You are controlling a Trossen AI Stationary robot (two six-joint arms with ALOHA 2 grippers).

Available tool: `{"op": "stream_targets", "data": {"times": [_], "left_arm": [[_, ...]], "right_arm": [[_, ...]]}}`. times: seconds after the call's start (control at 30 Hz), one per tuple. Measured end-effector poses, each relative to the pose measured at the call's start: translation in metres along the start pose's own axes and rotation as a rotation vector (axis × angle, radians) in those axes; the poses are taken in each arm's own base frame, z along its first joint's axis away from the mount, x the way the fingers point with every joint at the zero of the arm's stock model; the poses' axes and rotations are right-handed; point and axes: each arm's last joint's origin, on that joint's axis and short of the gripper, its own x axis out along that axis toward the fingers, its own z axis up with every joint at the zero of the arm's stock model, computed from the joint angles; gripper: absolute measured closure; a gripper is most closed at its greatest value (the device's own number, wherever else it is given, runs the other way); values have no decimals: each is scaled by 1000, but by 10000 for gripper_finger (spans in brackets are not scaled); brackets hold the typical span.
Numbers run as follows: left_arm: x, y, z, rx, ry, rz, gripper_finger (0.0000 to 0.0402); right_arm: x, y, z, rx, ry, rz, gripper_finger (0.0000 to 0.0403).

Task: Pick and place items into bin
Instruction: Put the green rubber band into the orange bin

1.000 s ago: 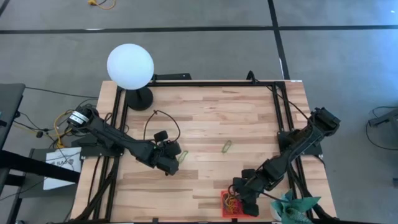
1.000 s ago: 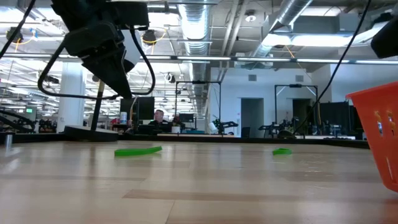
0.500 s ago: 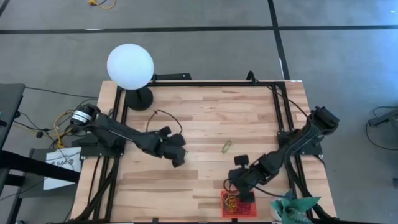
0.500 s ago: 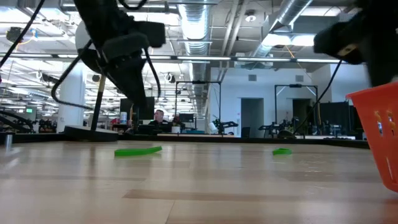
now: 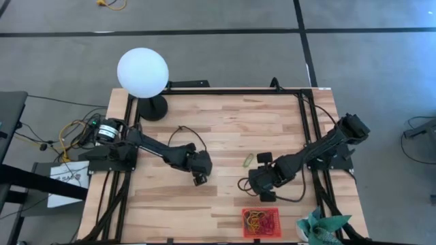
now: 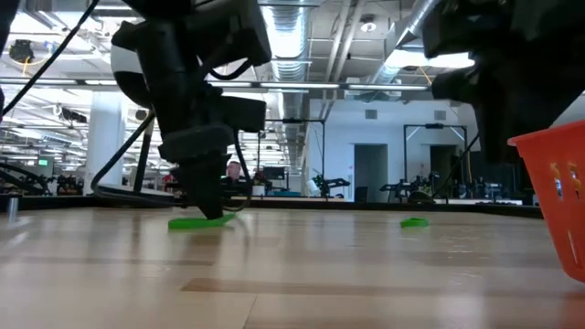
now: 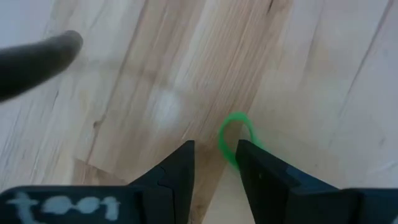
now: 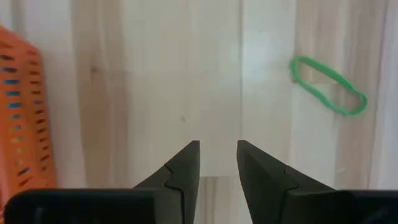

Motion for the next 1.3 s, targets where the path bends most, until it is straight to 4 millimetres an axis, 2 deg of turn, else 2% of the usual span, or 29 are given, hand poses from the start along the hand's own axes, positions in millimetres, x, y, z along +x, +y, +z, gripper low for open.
{"op": "stream_targets", "data": {"times": [0.13, 0.33, 0.4, 0.47, 0.57, 0.73, 1.0, 1.3], "left_arm": [[2, 0, 2, -8, -19, 1, 299], [-2, -13, 3, 18, -90, -6, 391], [-9, -21, 4, 4, -115, -1, 393], [-24, -32, 7, 14, -185, 16, 398], [-51, -50, 10, 42, -308, 27, 400], [-74, -71, 10, 62, -418, 51, 401], [-93, -94, 7, 92, -549, 20, 401], [-90, -93, 12, 97, -560, 14, 401]], "right_arm": [[2, -8, 3, 21, 4, -8, 301], [4, -18, 13, 85, -80, -45, 301], [9, -19, 20, 138, -163, -56, 301], [15, -18, 24, 173, -248, -56, 301], [23, -14, 33, 211, -459, -2, 301], [29, -11, 38, 286, -781, 63, 301], [34, -14, 32, 306, -883, 81, 301], [29, -13, 36, 322, -945, 114, 301]]}}
